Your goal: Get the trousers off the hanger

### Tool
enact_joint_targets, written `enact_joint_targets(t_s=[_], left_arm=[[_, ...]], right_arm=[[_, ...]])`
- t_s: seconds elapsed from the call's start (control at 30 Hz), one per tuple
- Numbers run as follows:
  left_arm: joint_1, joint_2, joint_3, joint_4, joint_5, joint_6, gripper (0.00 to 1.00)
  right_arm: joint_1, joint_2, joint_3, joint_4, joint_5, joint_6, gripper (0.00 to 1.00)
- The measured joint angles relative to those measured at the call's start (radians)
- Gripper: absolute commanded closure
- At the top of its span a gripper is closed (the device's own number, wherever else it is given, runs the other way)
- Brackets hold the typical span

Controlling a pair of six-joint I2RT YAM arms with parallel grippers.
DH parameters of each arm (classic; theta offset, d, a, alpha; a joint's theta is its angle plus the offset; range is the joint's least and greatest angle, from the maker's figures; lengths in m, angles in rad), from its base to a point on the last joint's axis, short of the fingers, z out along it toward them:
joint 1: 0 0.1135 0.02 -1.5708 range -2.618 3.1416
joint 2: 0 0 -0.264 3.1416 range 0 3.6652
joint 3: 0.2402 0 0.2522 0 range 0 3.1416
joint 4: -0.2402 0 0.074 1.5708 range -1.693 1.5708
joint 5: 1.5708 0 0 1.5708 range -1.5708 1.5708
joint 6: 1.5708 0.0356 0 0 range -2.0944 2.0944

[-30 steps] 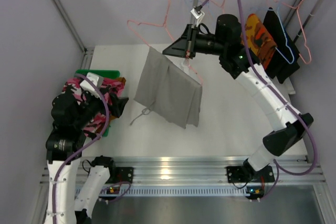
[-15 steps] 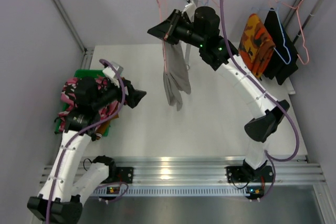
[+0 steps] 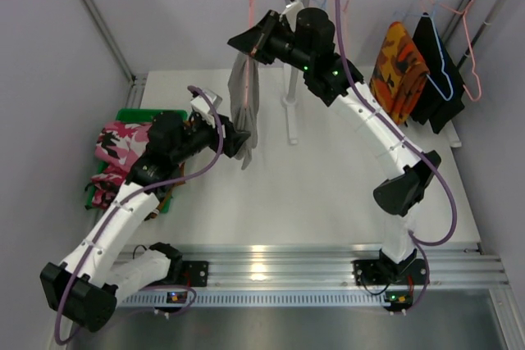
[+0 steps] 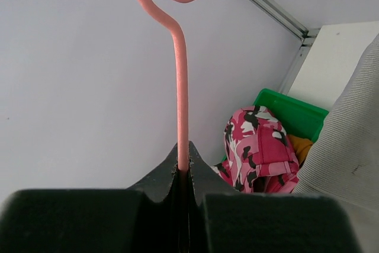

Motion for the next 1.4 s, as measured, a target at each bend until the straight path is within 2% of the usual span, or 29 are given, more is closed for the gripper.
enact_joint_targets(t_s=[0.03,0.07,0.17,0.33,0.6,0.77,0.87,1.13,1.23,1.27,1.37,1.4], left_arm=[[0.0,0.006,-0.001,0.004,-0.01,0.004,0.23],[0.0,0.012,-0.004,0.01,-0.021,0.008,0.25],[0.0,0.012,-0.021,0.021,-0.038,0.026,0.27],[0.0,-0.01,-0.053,0.027,-0.036,0.076,0.24],[0.0,-0.005,-0.053,0.022,0.049,0.143,0.06],[0.0,0.036,-0.049,0.004,0.102,0.186,0.04],[0.0,0.047,-0.048,-0.009,0.111,0.208,0.07],[0.0,0.047,-0.048,0.014,0.039,0.213,0.02],[0.0,0.051,-0.048,0.054,-0.022,0.2,0.17],[0.0,0.055,-0.048,0.066,-0.041,0.195,0.31],[0.0,0.072,-0.046,0.086,-0.084,0.189,0.53],[0.0,0.076,-0.046,0.089,-0.094,0.19,0.7]], right_arm=[[0.0,0.0,0.0,0.005,-0.005,0.0,1.0],[0.0,0.0,0.0,0.01,-0.008,0.0,1.0],[0.0,0.0,0.0,0.022,-0.025,0.0,1.0],[0.0,0.0,0.0,0.035,-0.065,-0.001,1.0],[0.0,0.0,0.0,0.087,-0.148,0.002,1.0],[0.0,0.0,0.0,0.113,-0.192,0.0,1.0],[0.0,0.0,-0.001,0.122,-0.213,0.0,1.0],[0.001,-0.002,-0.017,0.146,-0.237,0.013,1.0],[0.005,-0.004,-0.036,0.156,-0.238,0.029,1.0],[0.007,-0.004,-0.043,0.158,-0.238,0.03,1.0],[0.012,-0.004,-0.056,0.16,-0.243,0.037,1.0],[0.013,-0.004,-0.06,0.161,-0.246,0.038,1.0]])
